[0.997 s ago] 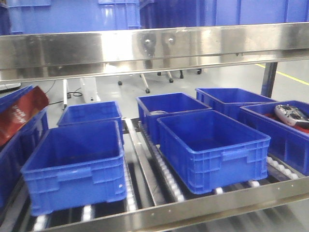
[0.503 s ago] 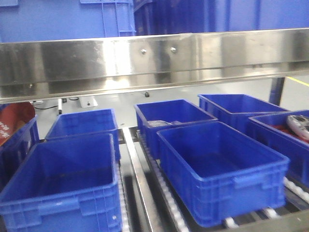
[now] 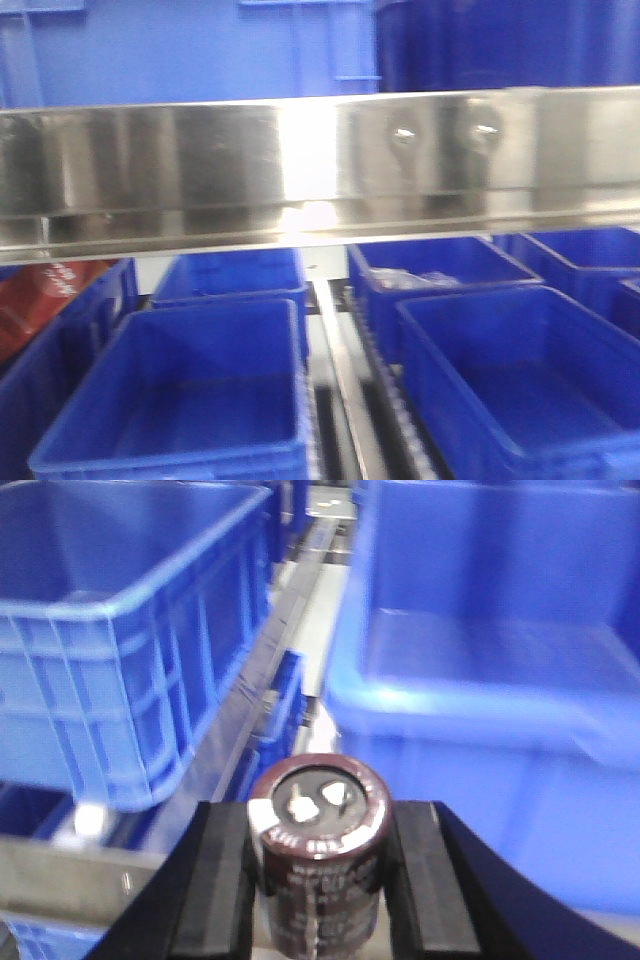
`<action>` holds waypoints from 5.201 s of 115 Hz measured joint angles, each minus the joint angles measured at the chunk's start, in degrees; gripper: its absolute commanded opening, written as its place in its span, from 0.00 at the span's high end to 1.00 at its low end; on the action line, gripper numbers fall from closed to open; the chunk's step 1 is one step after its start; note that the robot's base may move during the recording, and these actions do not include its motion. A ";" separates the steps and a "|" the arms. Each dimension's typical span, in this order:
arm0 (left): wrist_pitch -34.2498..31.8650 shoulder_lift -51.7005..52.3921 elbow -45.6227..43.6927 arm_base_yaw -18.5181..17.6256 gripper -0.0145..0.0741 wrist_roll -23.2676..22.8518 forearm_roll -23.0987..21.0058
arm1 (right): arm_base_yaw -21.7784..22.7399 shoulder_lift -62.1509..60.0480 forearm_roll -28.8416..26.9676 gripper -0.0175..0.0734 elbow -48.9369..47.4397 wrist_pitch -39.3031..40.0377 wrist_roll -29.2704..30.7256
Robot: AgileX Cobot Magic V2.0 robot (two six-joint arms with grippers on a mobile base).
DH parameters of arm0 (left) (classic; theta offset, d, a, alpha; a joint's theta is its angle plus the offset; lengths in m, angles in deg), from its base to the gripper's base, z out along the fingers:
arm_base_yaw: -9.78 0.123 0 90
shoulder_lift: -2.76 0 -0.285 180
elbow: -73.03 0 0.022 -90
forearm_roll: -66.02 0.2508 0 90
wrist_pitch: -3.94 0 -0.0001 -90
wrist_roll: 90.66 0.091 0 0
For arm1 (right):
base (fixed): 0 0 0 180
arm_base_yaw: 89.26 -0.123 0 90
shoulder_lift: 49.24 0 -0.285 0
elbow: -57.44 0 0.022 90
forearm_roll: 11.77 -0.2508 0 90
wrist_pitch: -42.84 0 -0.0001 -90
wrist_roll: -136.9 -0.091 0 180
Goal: Place cylindrical capacitor in blue bin on shelf
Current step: 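Move both held cylinders over a blue bin on the shelf, then lower both grippers into the blue bin and open them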
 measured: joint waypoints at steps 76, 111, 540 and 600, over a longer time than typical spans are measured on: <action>0.00 0.00 0.00 0.00 0.96 0.00 0.00 | 0.00 0.00 0.00 0.99 0.00 0.00 0.00; 0.00 0.00 0.00 0.00 0.96 0.00 0.00 | 0.00 0.00 0.00 0.99 0.00 0.00 0.00; 4.65 -31.64 -32.52 -15.99 0.90 6.91 -6.73 | 0.00 0.00 -1.78 0.99 0.00 2.15 0.00; -5.77 -1.97 0.35 -15.99 0.96 6.91 -5.60 | 0.00 0.12 -1.78 0.99 -0.28 2.15 1.23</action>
